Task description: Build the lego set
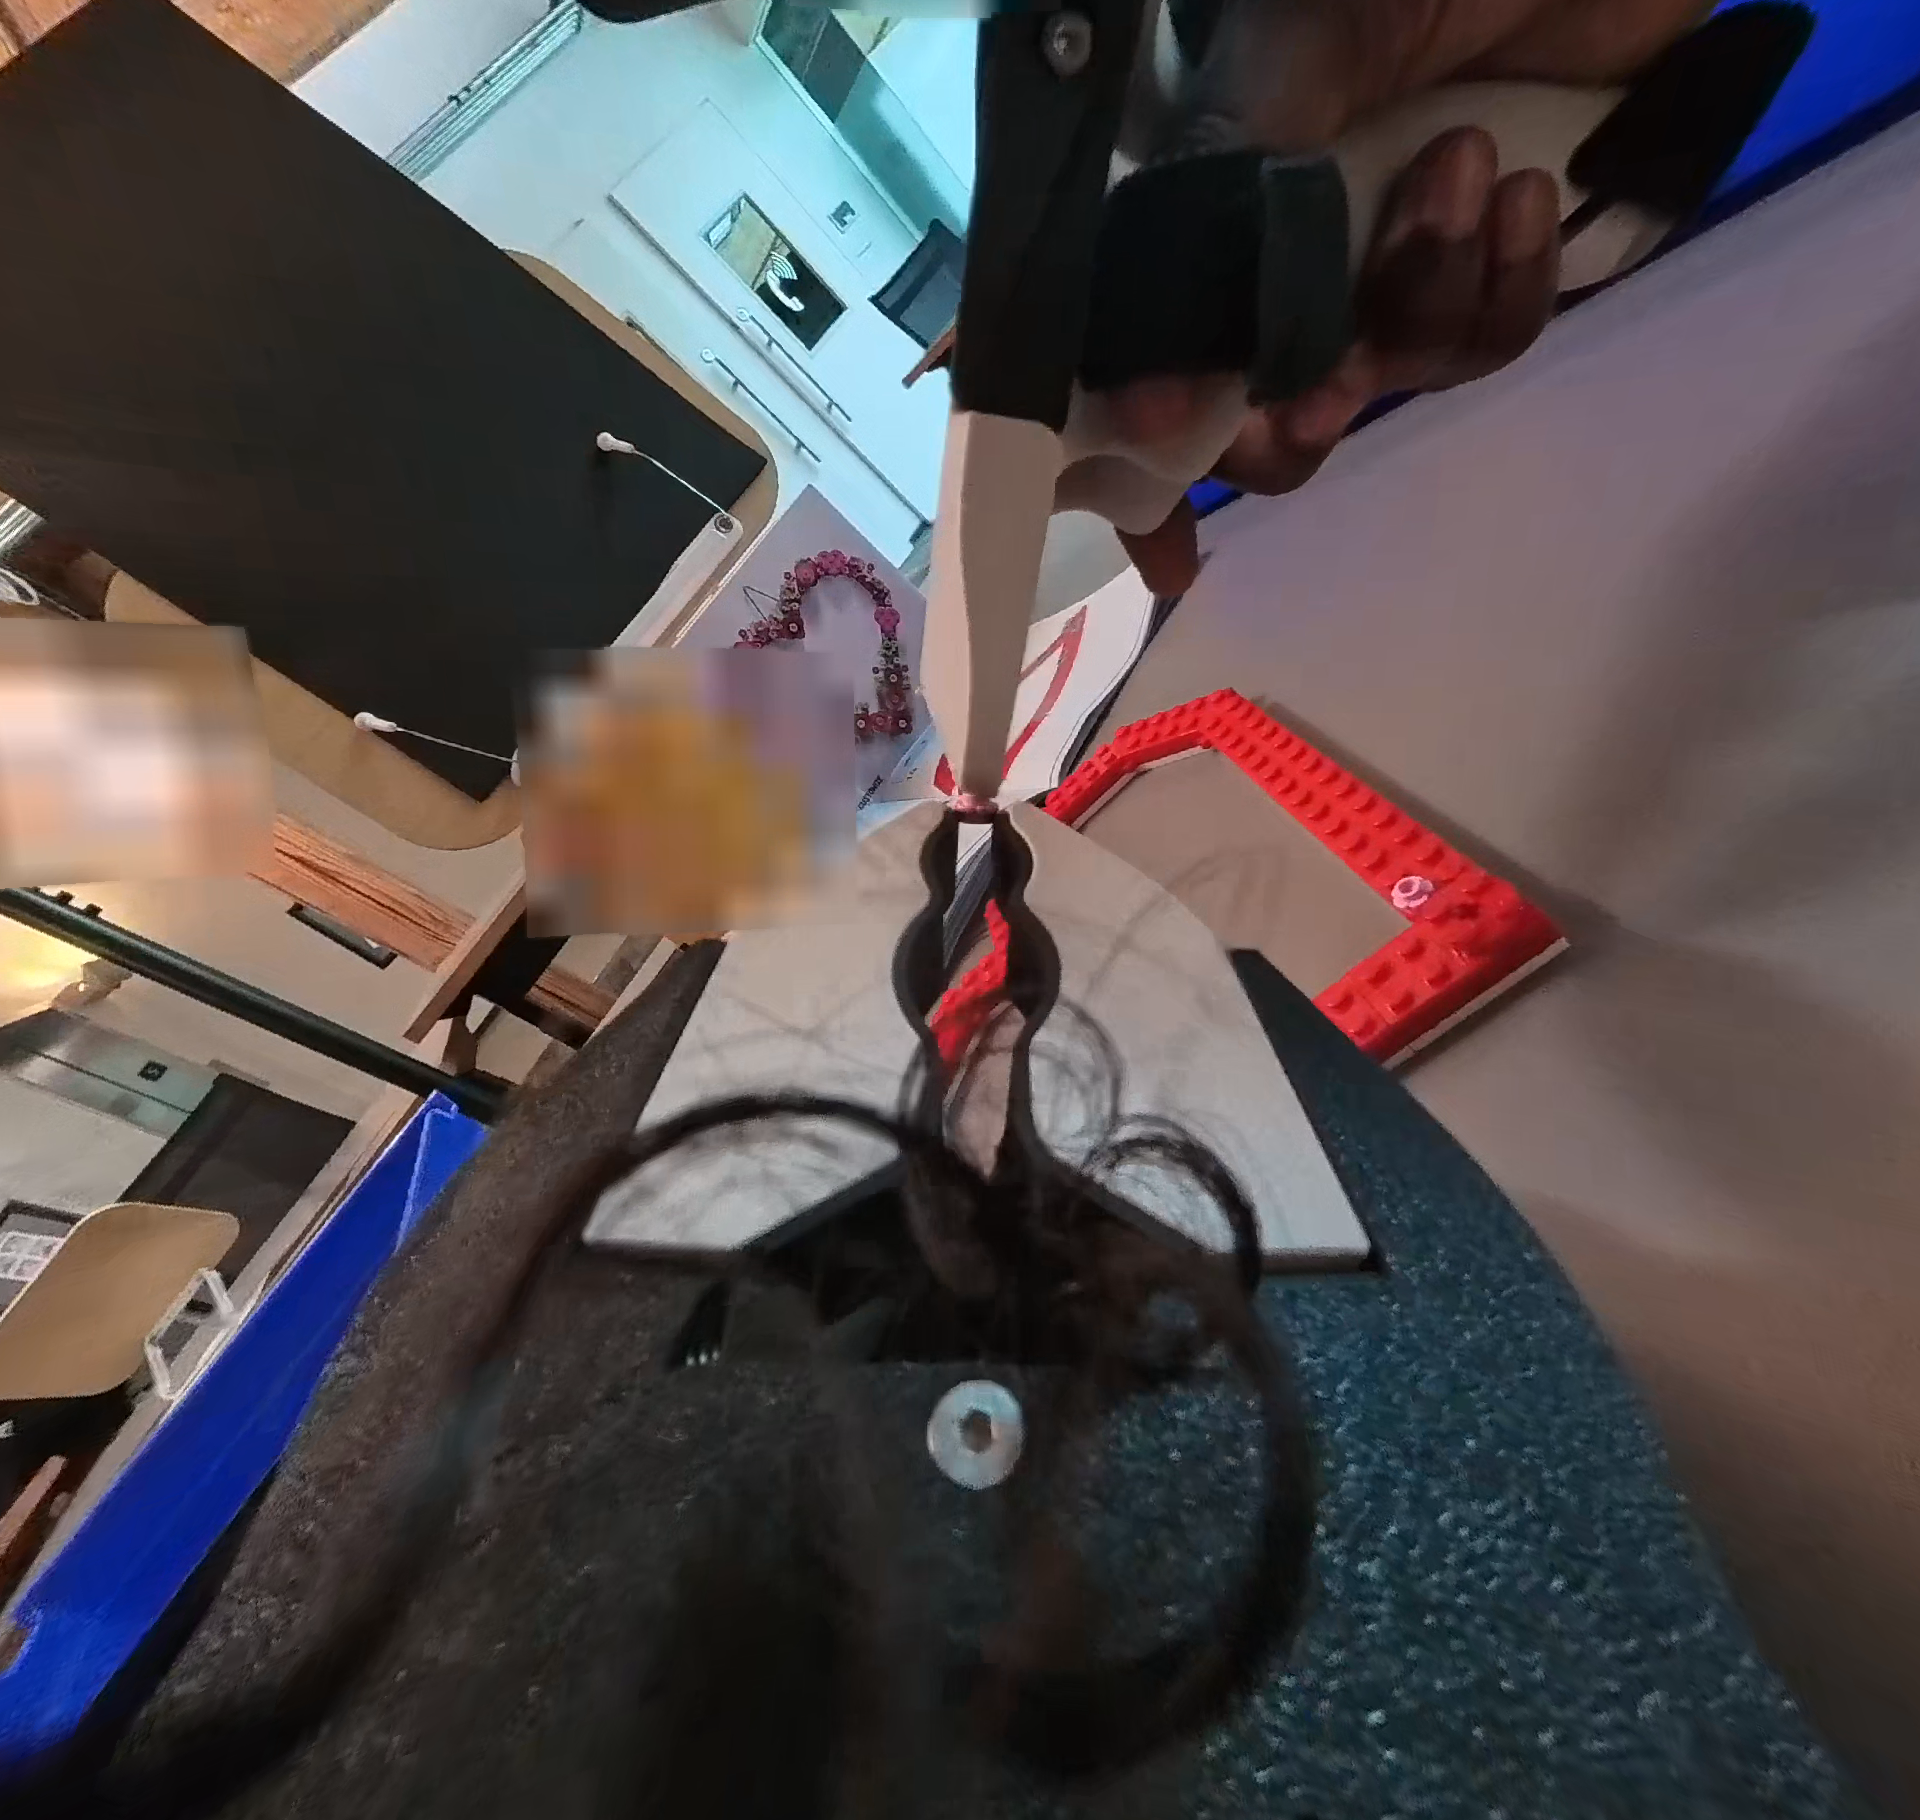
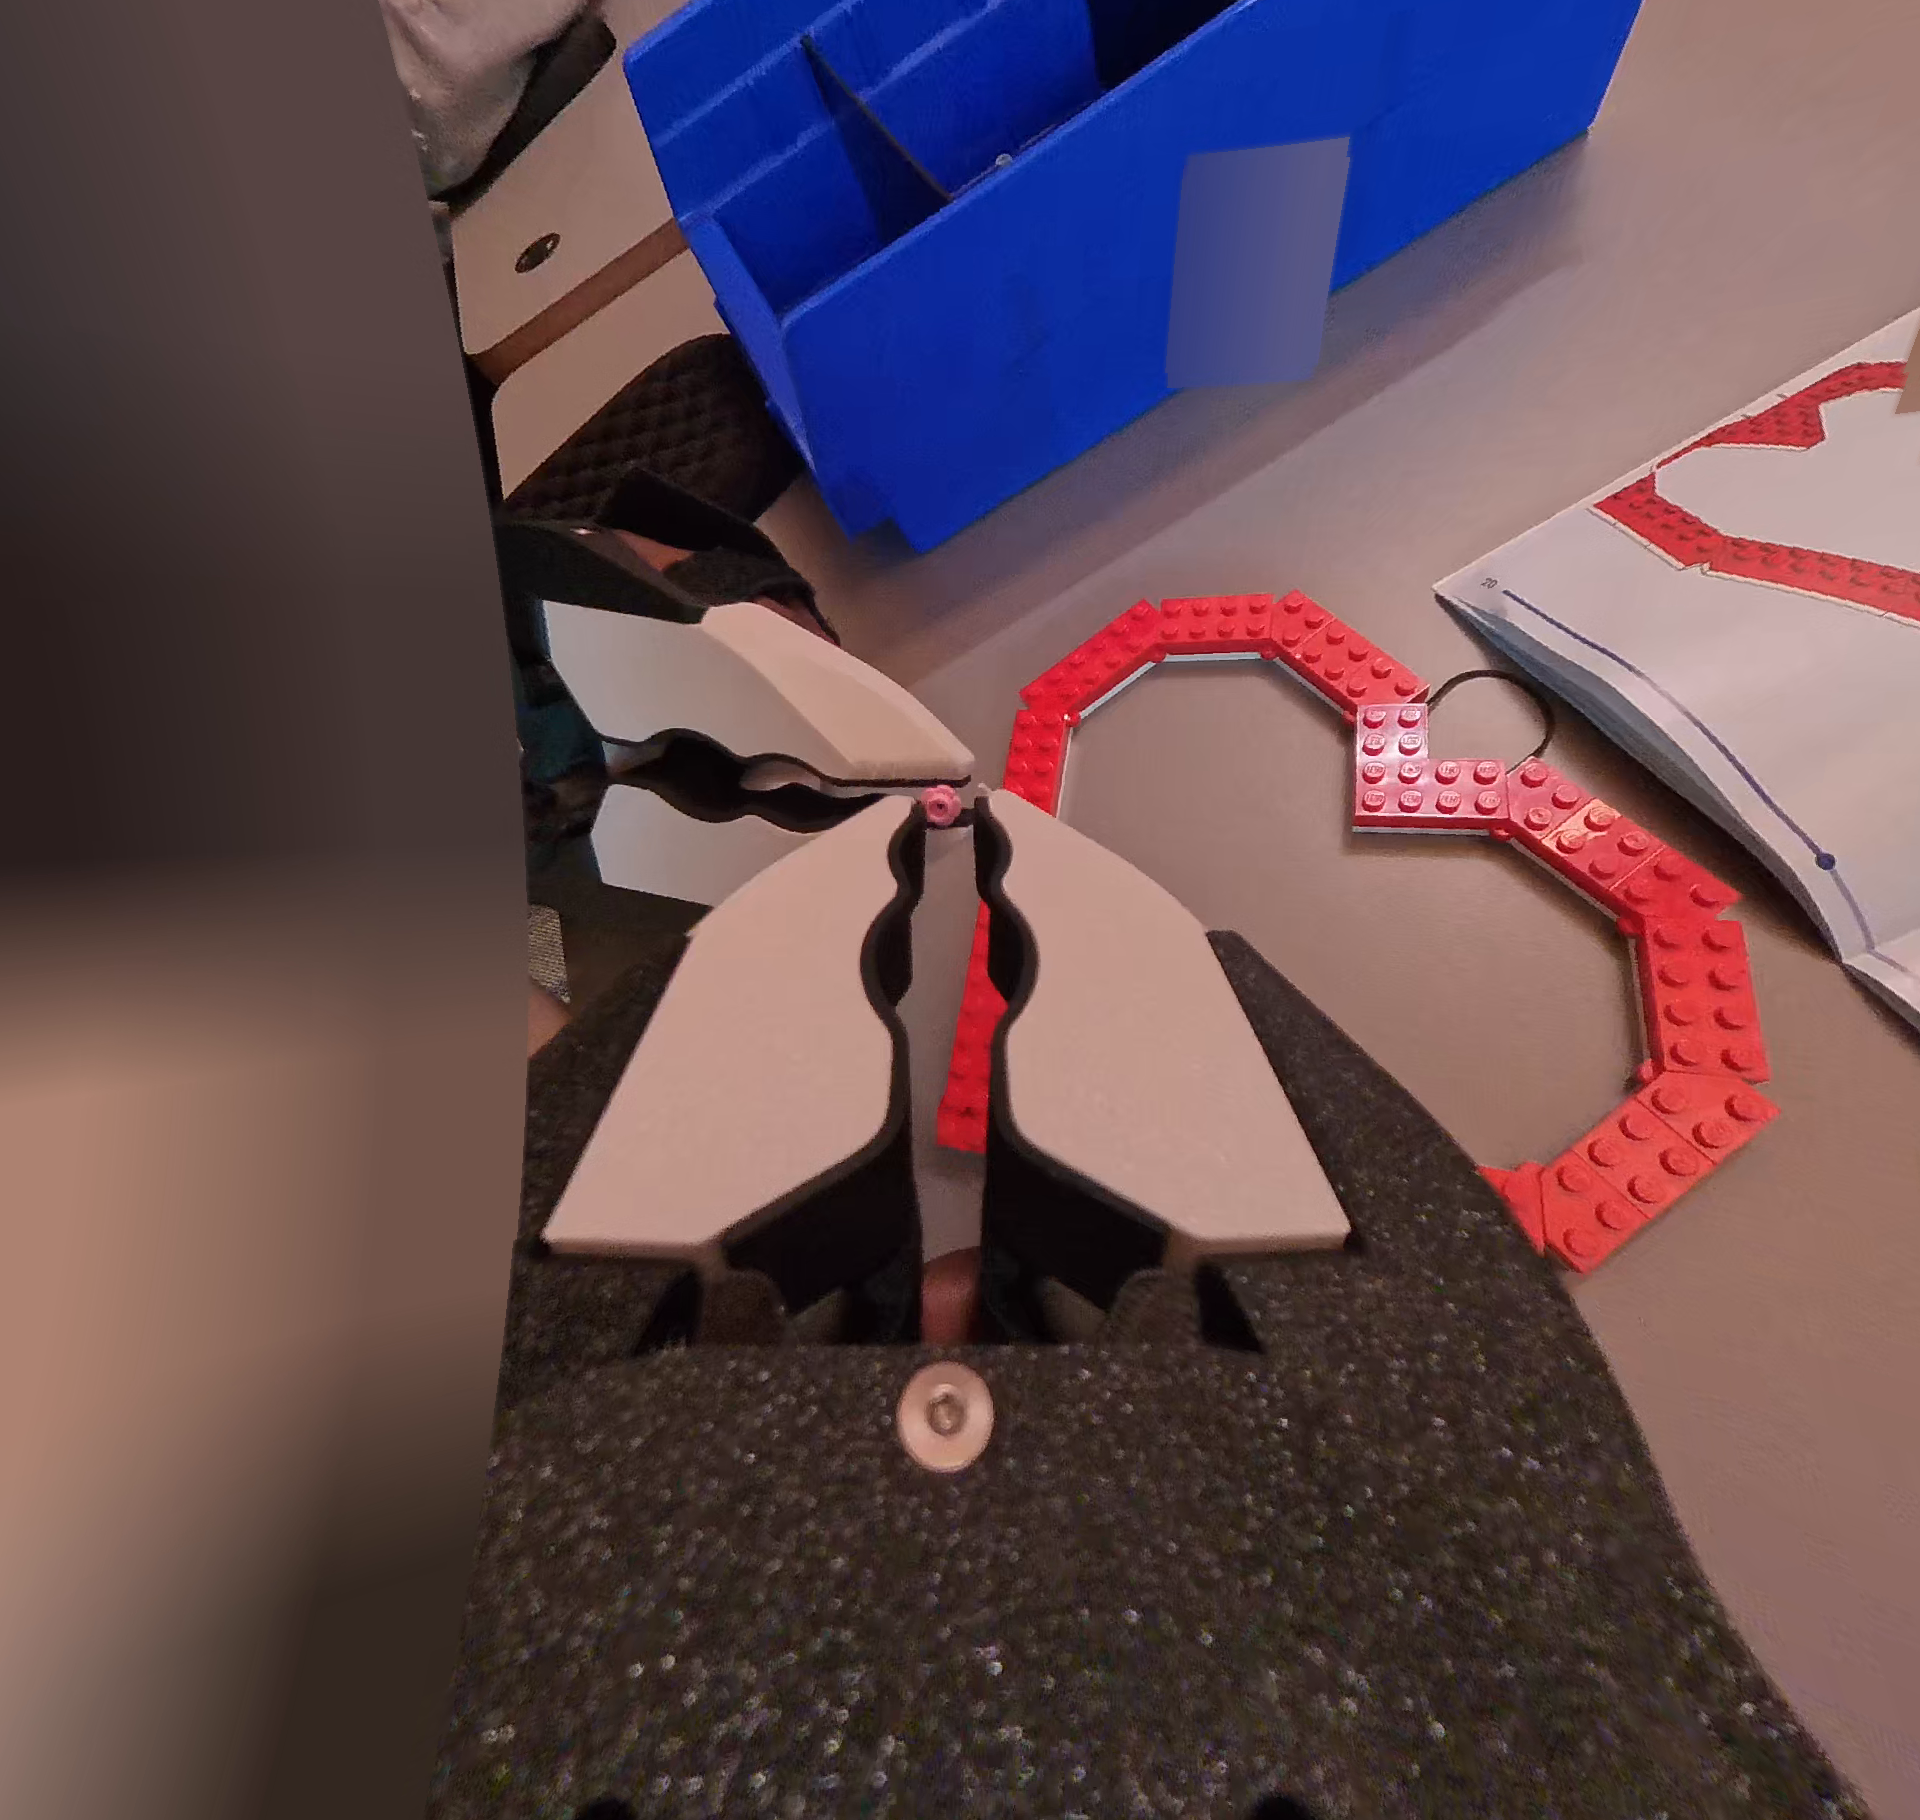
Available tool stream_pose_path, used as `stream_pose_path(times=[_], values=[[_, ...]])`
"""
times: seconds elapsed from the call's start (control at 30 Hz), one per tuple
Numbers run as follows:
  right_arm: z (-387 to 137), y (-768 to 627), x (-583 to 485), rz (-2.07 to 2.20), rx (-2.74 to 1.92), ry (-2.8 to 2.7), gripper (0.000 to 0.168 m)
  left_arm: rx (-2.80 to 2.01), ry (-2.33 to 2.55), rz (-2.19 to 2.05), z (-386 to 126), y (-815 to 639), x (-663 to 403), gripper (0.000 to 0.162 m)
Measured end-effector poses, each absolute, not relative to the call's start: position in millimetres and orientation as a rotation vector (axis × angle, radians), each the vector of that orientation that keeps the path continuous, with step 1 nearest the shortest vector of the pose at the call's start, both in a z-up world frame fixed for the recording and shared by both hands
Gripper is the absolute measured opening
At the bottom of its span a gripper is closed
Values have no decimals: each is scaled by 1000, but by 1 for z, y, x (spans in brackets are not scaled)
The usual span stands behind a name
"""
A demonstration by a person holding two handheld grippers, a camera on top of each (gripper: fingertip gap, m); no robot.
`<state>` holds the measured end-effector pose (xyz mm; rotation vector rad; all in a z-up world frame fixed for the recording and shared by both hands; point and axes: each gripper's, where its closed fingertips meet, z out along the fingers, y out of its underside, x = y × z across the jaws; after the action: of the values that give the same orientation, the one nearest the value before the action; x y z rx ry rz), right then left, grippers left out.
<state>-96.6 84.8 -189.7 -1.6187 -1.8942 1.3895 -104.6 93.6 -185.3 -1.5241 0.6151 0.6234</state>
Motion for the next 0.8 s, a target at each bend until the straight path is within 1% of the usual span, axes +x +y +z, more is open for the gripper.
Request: stream_pose_path(times=[0.43, 0.53, 0.67, 0.8], values=[[-193, 82, -96, 1345, -1611, -1929, 7, -1527, 634, 630, -187, 95, -101, 6], [-191, 87, -90, 1316, -1590, -1953, 7, -1596, 594, 616, -193, 94, -108, 14], [-211, 92, -62, 1139, -1468, -2186, 7, -1731, 626, 429, -211, 81, -102, 15], [-237, 89, -46, 938, -1367, -2406, 7, -1775, 642, 179, -215, 68, -86, 12]])
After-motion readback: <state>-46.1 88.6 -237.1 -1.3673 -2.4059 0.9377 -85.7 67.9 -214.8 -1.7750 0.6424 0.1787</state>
